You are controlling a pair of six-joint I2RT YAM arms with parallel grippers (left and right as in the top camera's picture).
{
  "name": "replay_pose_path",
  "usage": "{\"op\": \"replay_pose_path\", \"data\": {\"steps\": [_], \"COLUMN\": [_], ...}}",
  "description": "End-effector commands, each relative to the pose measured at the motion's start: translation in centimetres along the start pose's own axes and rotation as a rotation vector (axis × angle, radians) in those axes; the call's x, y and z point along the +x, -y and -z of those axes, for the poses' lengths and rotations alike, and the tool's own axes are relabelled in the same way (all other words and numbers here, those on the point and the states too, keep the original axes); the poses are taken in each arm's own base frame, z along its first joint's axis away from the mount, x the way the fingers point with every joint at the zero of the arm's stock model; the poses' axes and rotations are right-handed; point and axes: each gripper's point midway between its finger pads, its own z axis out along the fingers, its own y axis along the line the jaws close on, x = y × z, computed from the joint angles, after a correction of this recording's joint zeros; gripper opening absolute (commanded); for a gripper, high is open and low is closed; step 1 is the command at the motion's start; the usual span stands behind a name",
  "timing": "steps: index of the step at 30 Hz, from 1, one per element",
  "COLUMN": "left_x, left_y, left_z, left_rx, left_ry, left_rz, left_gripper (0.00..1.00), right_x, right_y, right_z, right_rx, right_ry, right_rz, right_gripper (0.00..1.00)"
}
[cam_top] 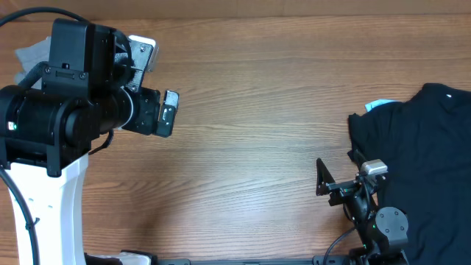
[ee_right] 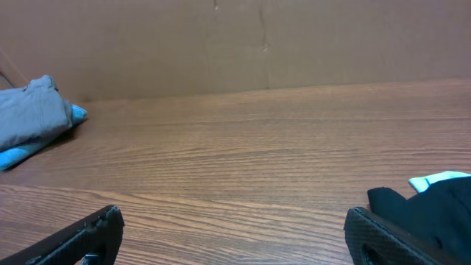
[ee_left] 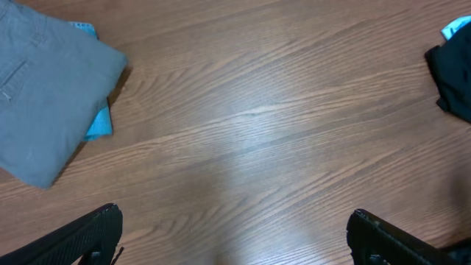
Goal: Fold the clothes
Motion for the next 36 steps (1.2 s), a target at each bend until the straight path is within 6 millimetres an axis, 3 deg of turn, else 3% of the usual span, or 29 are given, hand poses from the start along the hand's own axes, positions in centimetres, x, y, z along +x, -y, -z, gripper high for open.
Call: {"op": "replay_pose_path", "data": {"steps": [1,18,31,36], "left_x": [-0.6,-1.0,-4.2,-3.8], "left_y": [0.0,-0.2,-1.8,-1.8], "left_z": [0.0,0.3,1.5,2.2], "left_rx": [-0.004,-0.017,-0.043,-0.057], "left_ry": [0.023,0.050,0.413,0.552], "left_rz": [0.006,0.000,0.018,-0.004], "left_gripper": [1.00,1.00,1.00,1.00], "right_x": [-0.3,-0.3,-0.3,-0.3], "right_y": [0.3,0.3,0.3,0.3], "right_z": [0.1,0.1,0.1,0.1], "right_rx": [0.013,0.013,0.013,0.013], "right_ry": [0.020,0.020,0.020,0.020], "right_rz": [0.005,0.005,0.005,0.005], "right_gripper": [1.00,1.00,1.00,1.00]}}
